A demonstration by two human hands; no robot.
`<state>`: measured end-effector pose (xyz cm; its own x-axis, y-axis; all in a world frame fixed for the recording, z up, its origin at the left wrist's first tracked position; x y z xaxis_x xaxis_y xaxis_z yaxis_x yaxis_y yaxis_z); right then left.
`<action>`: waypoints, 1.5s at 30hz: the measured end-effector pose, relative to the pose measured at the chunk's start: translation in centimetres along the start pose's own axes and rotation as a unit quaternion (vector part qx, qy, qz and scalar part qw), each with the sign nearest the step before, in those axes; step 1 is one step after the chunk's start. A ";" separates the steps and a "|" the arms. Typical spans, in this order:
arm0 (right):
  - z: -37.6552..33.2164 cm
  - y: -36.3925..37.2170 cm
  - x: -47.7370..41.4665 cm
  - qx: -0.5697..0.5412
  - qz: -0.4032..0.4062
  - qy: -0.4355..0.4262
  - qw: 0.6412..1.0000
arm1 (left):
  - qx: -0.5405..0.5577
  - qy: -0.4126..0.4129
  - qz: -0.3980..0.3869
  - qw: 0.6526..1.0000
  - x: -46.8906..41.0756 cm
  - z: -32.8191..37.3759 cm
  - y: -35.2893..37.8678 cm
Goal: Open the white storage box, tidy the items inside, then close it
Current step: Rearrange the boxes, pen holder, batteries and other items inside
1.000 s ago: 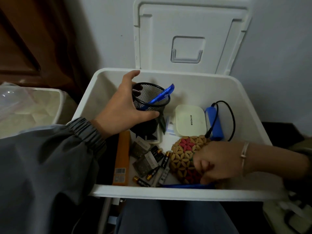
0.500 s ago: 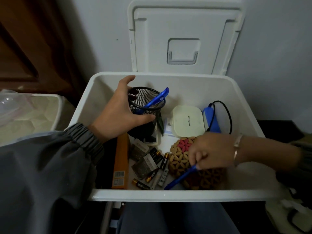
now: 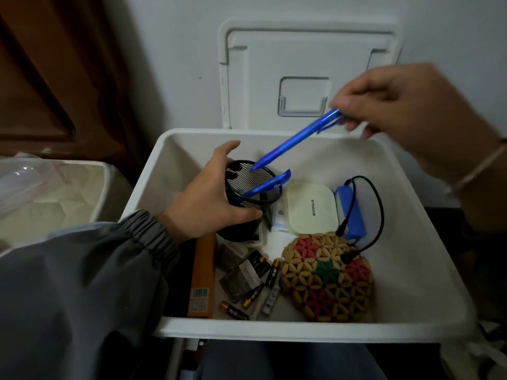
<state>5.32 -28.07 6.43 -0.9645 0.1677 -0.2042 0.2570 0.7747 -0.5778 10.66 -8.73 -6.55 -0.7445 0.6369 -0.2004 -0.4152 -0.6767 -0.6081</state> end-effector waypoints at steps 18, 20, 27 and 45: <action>6.8 17.1 1.9 0.189 -0.184 -0.023 0.964 | 0.037 -0.031 0.256 0.965 1.0 -1.6 -8.4; 7.2 20.9 3.1 0.288 -0.256 -0.088 0.919 | 0.032 -0.032 0.275 0.960 1.2 -1.5 -8.8; 8.4 25.8 2.1 0.426 -0.241 -0.178 0.854 | 0.014 -0.042 0.295 0.954 1.4 -1.6 -9.5; 10.1 27.6 2.2 0.494 -0.270 -0.247 0.789 | -0.003 -0.069 0.274 0.959 1.1 -2.5 -9.1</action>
<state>10.90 -12.52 -17.92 -0.8708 -0.4710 0.1406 -0.0256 -0.2423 -0.9699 14.95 -0.94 -3.16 -0.9126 0.1297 -0.3877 0.0620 -0.8935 -0.4448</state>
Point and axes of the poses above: each hand's wrist, its own x-axis away from the middle knuckle, its own y-axis out of the palm, z = x × y, the point moved 10 cm from there along -x, towards the middle knuckle, and after that the axes turned 8 degrees about y, right-handed, at the moved point
